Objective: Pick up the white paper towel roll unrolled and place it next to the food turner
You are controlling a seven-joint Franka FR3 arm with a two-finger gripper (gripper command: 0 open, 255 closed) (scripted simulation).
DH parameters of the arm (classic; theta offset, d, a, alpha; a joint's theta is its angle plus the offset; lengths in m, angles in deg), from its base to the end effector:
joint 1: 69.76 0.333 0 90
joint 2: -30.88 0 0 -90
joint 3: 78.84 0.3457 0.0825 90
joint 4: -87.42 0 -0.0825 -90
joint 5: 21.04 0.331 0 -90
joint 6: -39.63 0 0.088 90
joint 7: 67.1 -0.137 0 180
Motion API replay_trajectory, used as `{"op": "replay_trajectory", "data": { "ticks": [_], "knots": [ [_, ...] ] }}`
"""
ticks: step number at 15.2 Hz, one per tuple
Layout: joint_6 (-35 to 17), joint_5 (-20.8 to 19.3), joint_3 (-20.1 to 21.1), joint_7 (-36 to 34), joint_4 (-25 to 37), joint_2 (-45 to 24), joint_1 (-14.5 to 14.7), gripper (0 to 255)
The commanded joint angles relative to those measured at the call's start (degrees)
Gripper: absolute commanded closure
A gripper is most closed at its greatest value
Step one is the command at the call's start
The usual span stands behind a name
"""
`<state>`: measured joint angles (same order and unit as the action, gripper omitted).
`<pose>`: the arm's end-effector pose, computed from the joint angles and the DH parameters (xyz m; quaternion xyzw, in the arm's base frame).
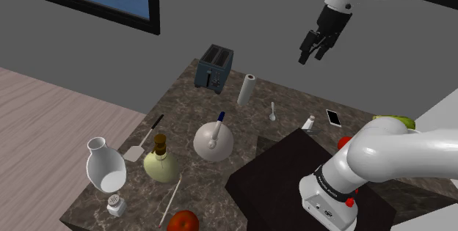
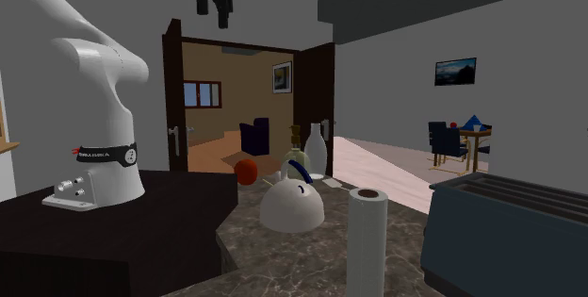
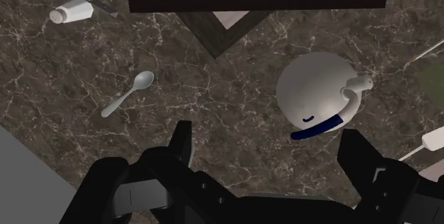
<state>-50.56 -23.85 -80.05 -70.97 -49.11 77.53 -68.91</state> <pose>0.2248 -0.0104 0.5770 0.9993 -0.0336 0.0032 0.0167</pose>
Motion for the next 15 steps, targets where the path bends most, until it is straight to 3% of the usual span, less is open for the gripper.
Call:
{"op": "replay_trajectory", "data": {
  "ticks": [1, 8, 15],
  "knots": [
    [0.0, 0.0, 0.0, 0.0, 0.0, 0.0, 0.0, 0],
    [-12.4, -2.4, -4.4, 5.3, -1.3, -11.0, -0.5, 0],
    [-23.6, -3.0, -8.3, 10.7, 1.5, -24.8, -0.6, 0]
  ]
}}
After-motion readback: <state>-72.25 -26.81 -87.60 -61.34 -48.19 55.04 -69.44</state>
